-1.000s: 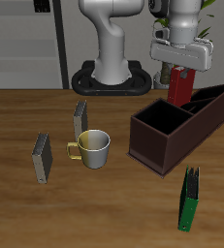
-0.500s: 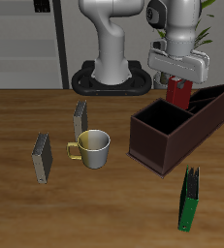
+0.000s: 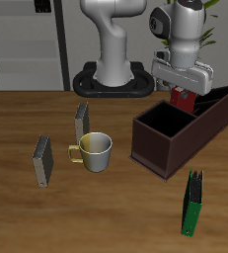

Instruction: Place the red book into the left desk caddy's front compartment

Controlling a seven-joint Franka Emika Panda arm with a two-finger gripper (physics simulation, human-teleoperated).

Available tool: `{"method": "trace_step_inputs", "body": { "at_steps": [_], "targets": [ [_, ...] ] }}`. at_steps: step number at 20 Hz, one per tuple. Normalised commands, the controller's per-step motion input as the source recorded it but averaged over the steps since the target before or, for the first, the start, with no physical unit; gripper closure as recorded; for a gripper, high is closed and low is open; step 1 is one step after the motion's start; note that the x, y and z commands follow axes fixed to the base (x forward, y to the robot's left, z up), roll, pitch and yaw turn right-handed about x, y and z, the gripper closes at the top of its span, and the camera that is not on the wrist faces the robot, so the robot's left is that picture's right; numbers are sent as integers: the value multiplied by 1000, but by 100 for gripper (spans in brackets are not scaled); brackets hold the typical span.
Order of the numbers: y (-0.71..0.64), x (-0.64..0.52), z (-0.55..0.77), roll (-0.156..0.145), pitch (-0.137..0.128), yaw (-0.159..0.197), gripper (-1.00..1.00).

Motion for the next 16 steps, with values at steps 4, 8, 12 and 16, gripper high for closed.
{"method": "trace_step_inputs", "body": {
  "at_steps": [4,8,12,16],
  "targets": [
    [74,56,-156,17,46,15,100],
    [46,53,-84,18,38,13,100],
    [30,10,-23,34,27,15,-100],
    [-26,39,7,6,17,8,-100]
  ]
}}
